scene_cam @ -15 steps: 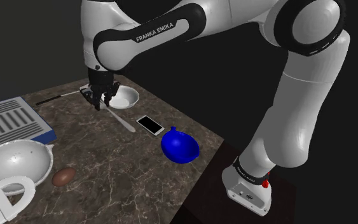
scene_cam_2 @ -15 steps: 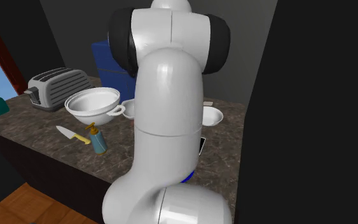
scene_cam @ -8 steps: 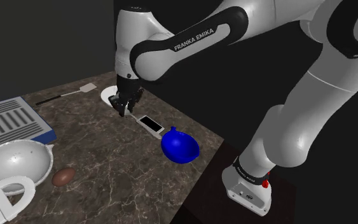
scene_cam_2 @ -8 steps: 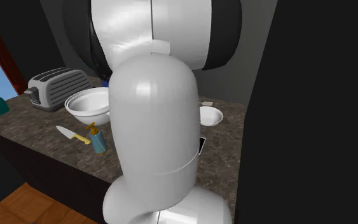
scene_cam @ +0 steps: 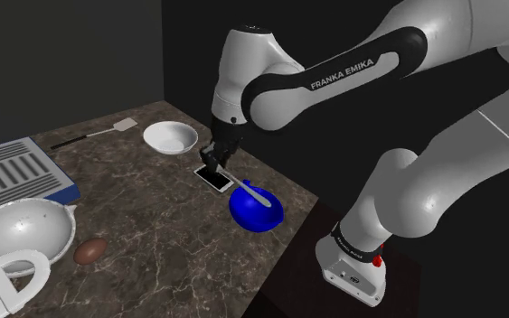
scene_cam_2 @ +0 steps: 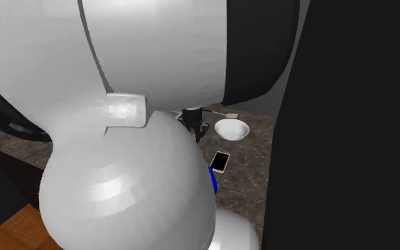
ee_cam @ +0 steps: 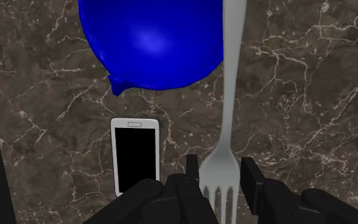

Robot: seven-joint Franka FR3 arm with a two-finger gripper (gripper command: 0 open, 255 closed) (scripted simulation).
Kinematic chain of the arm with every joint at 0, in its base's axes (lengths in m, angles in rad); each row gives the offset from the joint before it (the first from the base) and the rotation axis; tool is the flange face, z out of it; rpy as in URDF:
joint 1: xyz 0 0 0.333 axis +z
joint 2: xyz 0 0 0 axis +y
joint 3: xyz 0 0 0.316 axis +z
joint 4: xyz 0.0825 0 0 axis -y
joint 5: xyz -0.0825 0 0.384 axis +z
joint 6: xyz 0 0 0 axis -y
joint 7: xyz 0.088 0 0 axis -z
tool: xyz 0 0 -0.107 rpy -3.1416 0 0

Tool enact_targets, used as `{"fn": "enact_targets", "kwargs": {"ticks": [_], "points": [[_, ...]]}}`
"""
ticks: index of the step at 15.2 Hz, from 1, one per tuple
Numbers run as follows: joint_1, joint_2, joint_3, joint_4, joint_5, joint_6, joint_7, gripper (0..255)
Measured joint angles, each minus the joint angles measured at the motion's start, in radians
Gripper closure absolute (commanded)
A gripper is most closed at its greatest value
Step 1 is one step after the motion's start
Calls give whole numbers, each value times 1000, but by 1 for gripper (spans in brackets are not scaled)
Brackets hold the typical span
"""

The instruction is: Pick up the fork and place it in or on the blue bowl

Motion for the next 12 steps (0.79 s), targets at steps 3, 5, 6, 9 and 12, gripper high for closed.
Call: {"fn": "enact_targets", "kwargs": {"ticks": [3, 5, 6, 9, 12], "points": [[11, -120, -20, -107, 22, -13, -31, 255], [21, -220, -36, -184, 36, -38, -50, 255], [22, -272, -48, -220, 37, -53, -63, 255], [31, -422, -71, -316, 41, -108, -85, 255], [39, -451, -71, -363, 47, -91, -86, 255]]}}
